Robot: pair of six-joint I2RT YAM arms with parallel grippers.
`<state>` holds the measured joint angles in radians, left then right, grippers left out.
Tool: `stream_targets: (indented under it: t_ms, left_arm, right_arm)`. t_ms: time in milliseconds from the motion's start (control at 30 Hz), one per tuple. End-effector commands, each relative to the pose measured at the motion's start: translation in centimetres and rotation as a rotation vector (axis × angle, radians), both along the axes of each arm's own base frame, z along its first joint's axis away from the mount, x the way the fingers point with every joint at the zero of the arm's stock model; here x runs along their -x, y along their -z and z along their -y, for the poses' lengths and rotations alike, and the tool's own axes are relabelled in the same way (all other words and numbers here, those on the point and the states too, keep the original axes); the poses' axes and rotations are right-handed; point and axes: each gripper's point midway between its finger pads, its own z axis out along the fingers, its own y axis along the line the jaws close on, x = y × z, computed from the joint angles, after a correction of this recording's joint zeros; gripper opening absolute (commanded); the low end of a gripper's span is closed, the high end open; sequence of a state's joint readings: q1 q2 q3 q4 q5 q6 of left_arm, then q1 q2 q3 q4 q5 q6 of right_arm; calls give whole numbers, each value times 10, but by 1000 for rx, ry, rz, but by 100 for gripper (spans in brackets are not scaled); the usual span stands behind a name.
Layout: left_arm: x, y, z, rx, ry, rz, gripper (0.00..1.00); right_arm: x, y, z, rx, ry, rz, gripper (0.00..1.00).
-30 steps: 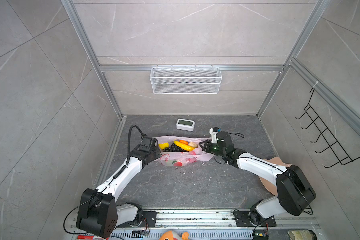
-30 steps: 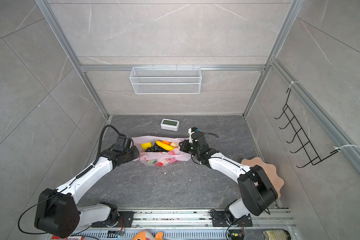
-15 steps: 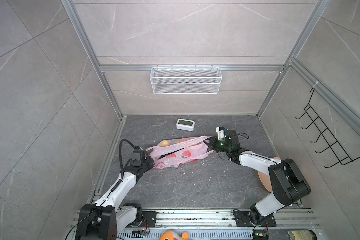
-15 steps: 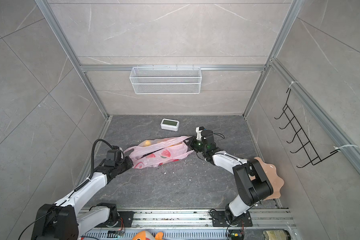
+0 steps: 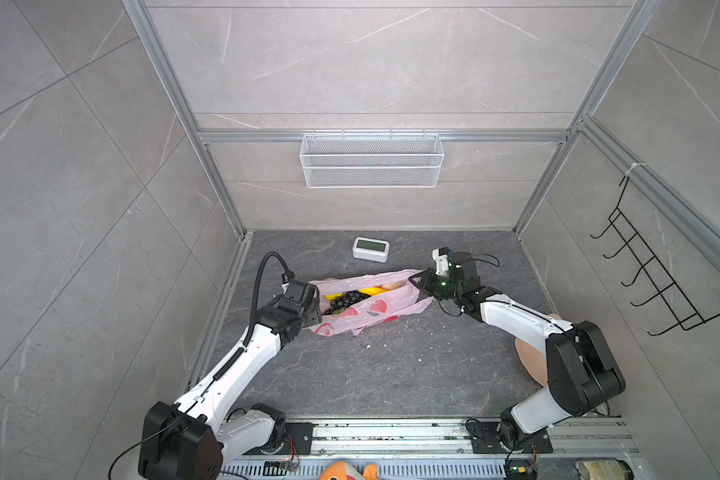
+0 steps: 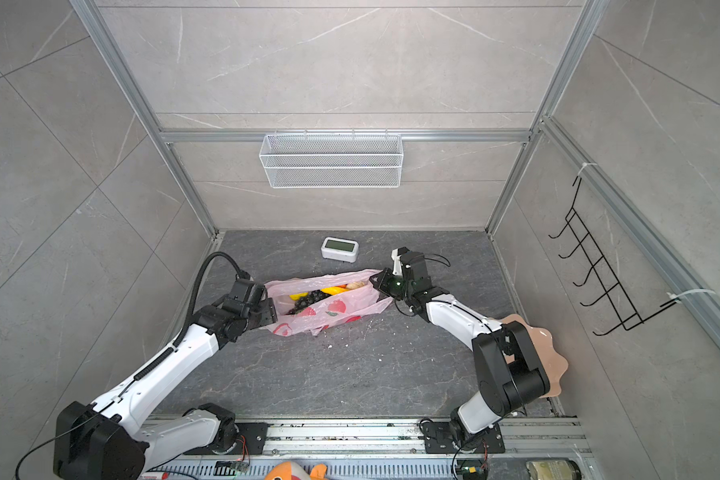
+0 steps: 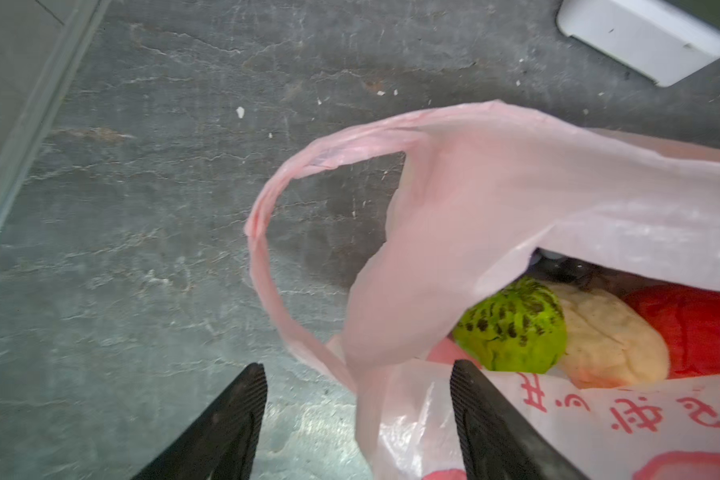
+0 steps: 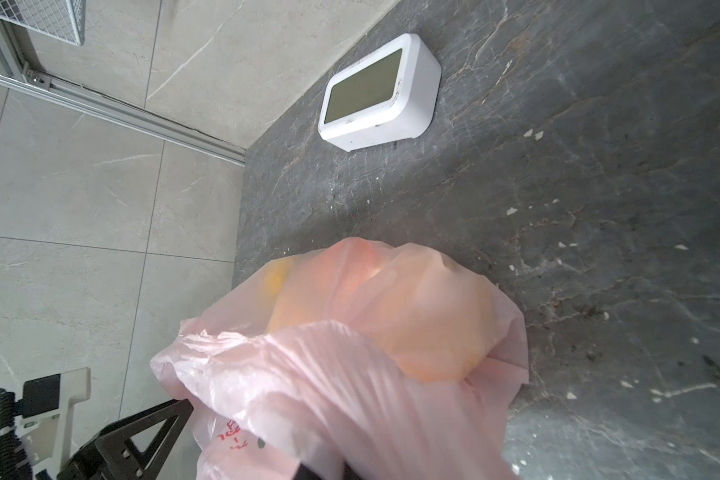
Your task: Take the fake fruits out of the plastic bag
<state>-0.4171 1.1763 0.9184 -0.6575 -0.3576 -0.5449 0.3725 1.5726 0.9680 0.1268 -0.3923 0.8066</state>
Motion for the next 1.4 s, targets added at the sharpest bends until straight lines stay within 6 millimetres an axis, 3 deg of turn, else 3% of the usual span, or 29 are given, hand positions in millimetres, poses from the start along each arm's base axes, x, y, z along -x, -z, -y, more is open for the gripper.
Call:
stream_targets:
  t_ms: [0,167,267,367,433,533,567,633,733,800,967,1167,1367]
  left_arm:
    - [-1,-11,1,-70,50,-45,75]
    - [-30,-8,21,-80,114,-44,79]
    - [-49,9,23,-71,91,-103,74]
    - [-67,12,33,-20,95,-79,68]
    - [-77,9,40,9,105,-53,61]
    - [-91,6,48,88,112,-31,39]
    - [-94,7,50,126,109,-30,31]
    - [-97,10,55,203,100,-40,13]
    - [-96,18,67,269,115,-73,0]
    - [-92,25,73,310,110,-88,0]
    - [-82,32,80,360,111,-81,0]
    - [-75,27,80,378,119,-61,0]
    - [-72,24,87,404,131,-54,0]
  right_arm:
    - [-3,-11,3,50,-6,38,0]
    - [-10,-9,3,85,-5,32,0]
    - [-15,-6,2,105,-12,24,0]
    - [-21,-5,0,124,-19,20,0]
    - [-27,-3,-1,137,-21,18,0]
    - [-36,2,-1,183,-22,1,3]
    - [-38,5,3,211,-10,-16,13]
    - [-40,4,6,251,-3,-49,42]
    - [-36,-14,14,263,28,-16,69]
    - [-32,-26,24,293,67,3,78]
    - [-5,-53,39,424,146,44,88]
    - [39,-58,8,584,222,95,89]
    - [37,-37,-26,631,270,52,94]
